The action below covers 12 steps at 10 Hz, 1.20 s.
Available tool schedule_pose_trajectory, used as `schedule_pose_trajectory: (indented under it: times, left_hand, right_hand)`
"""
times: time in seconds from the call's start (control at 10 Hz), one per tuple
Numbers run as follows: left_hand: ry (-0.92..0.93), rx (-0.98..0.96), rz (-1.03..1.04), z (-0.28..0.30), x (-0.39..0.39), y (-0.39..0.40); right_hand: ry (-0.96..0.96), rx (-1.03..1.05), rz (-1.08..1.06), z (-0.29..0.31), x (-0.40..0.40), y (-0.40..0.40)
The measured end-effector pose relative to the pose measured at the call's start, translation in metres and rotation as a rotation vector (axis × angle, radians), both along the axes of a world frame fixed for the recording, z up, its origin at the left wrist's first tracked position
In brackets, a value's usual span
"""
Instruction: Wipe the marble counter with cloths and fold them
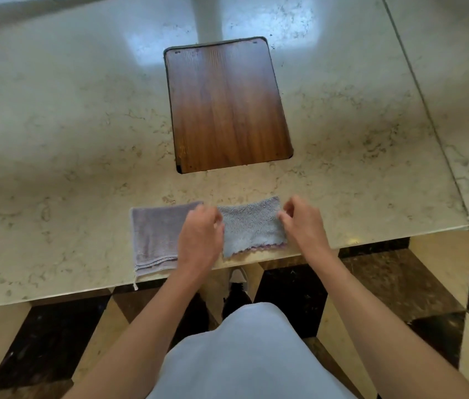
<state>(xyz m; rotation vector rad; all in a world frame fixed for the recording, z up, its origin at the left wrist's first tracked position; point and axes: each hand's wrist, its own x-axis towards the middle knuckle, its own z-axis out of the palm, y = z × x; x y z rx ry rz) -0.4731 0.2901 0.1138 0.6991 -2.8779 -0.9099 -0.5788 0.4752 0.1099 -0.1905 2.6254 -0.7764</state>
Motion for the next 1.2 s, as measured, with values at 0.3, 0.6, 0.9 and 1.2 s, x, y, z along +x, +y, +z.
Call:
schedule_pose_trajectory:
  times: [0.3, 0.6, 0.9, 1.2]
  left_hand:
    - [-0.154, -0.27, -0.269, -0.021, 0.036, 0.003]
    - [-0.052, -0.309, -0.378, -0.028, 0.01, 0.033]
    - [-0.228, -0.419, -0.457, -0.057, 0.01, 0.01]
    - [-0.102, -0.252, -0.332, -0.013, 0.048, -0.002]
  right_hand:
    - [-0.06, 0.185, -0.092, -0.005, 0.036, 0.024]
    - [0.346, 0.182, 0.45, -0.024, 0.035, -0.005]
    - [0.255, 0.383, 0.624, -0.053, 0.024, 0.01]
    - [0.131, -0.041, 0.285, 0.001, 0.037, -0.009]
